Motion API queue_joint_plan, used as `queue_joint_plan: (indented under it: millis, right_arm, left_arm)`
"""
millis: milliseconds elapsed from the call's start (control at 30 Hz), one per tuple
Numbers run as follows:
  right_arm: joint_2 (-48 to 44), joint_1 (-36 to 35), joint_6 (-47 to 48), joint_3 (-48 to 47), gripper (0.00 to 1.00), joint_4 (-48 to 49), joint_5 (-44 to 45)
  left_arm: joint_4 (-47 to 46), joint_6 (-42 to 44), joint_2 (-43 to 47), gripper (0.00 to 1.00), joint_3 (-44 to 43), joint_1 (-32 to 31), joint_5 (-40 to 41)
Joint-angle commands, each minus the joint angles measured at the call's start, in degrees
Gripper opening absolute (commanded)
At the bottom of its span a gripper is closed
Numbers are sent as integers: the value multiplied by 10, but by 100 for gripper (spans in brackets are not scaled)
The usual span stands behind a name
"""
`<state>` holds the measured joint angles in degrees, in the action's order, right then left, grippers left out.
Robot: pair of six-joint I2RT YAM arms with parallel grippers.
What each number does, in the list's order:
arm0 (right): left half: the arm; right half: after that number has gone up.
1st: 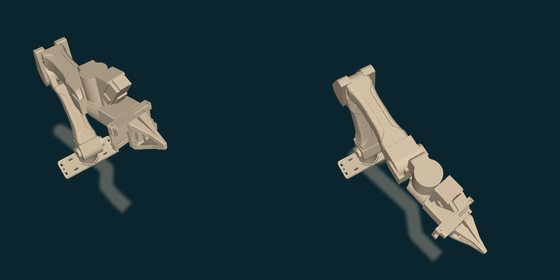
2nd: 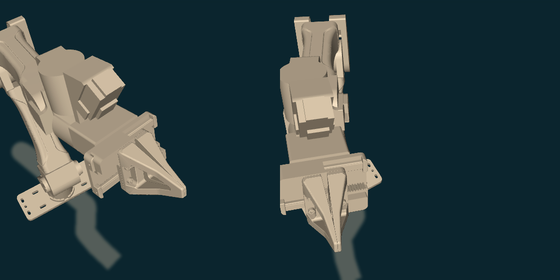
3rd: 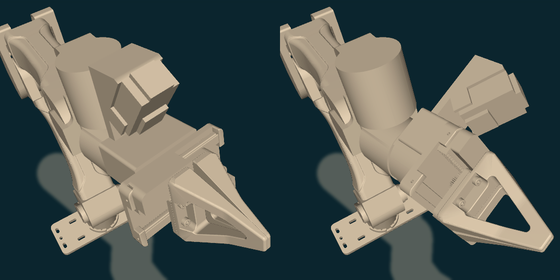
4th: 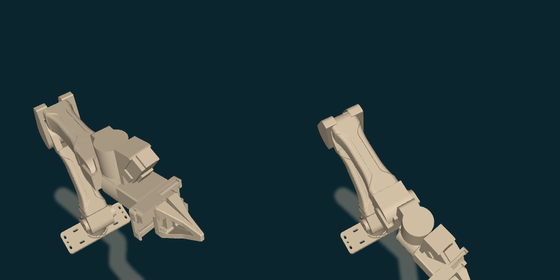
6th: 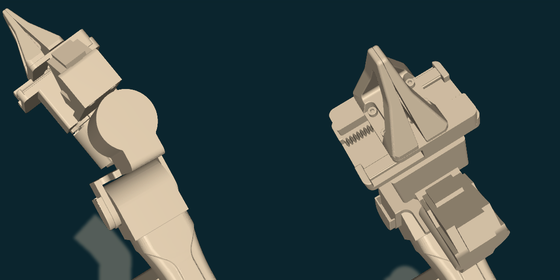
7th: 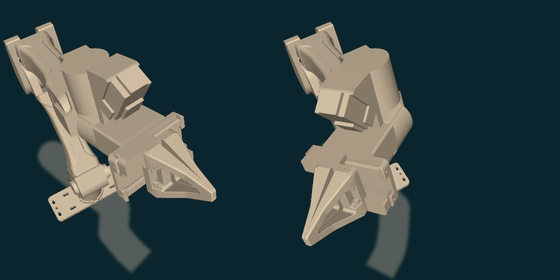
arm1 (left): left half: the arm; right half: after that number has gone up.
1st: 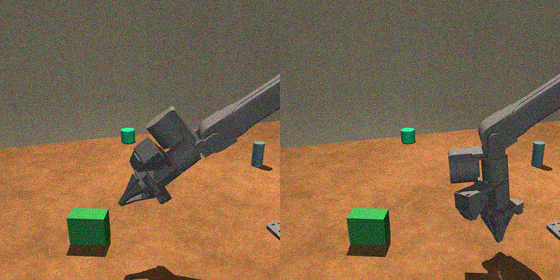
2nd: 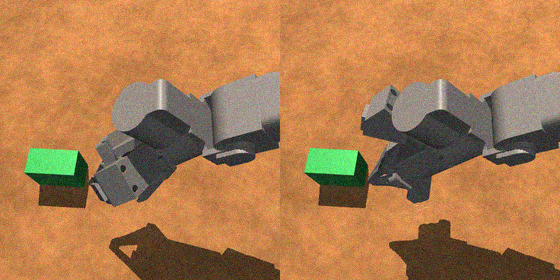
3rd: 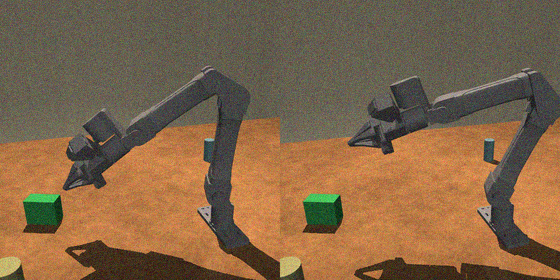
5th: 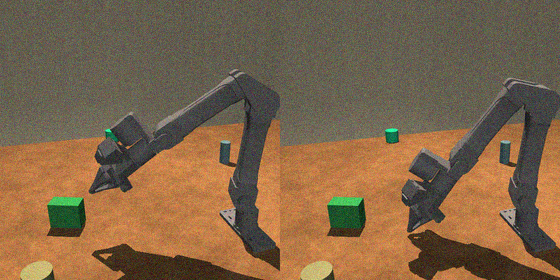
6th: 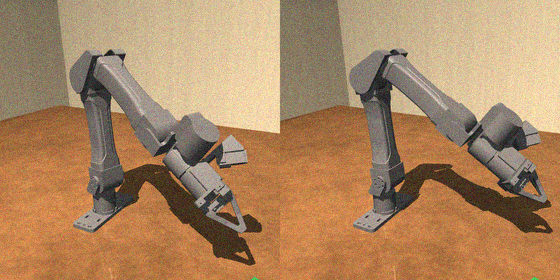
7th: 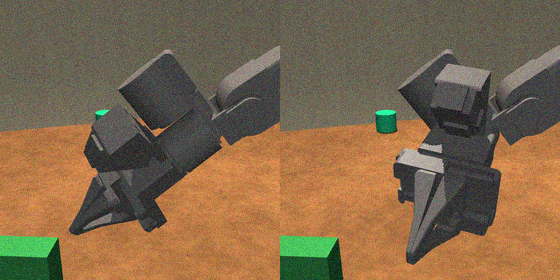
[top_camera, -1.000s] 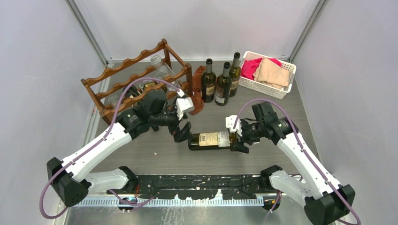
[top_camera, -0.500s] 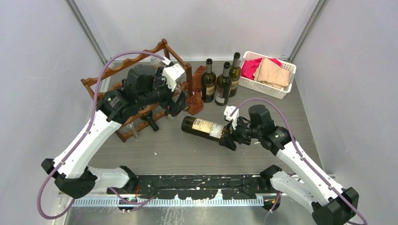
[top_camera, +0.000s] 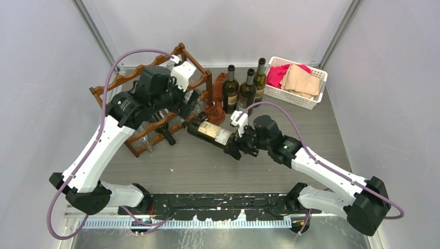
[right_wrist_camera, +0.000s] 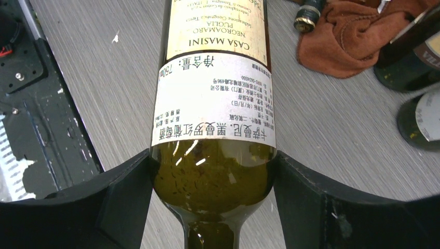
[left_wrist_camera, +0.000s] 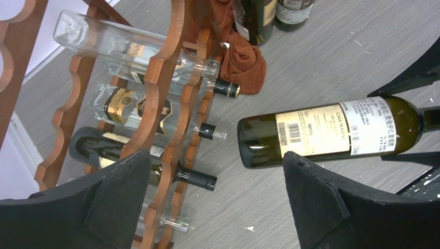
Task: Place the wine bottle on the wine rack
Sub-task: Place the wine bottle in the wine rack.
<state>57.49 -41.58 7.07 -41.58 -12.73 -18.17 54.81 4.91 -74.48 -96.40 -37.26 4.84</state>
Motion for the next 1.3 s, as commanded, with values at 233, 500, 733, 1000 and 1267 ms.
queue_joint_plan:
  millis: [233, 500, 733, 1000, 1267]
  right_arm:
    - [85, -37, -61, -94, 1, 251, 42]
    - [143, -41, -79, -124, 1, 297, 45]
    - [168, -46, -92, -135, 1, 319, 53]
    - [202, -51, -108, -157, 1, 328, 79]
    - [243, -66, -122, -191, 1, 341, 119]
  left_arm:
    - [-15, -3, 12, 96, -20, 14, 47]
    - [-20, 4, 9, 96, -17, 26, 47]
    - [-22, 8, 4, 96, -14, 35, 42]
    - [-21, 11, 8, 96, -10, 39, 39]
    - [-30, 13, 19, 96, 2, 42, 37]
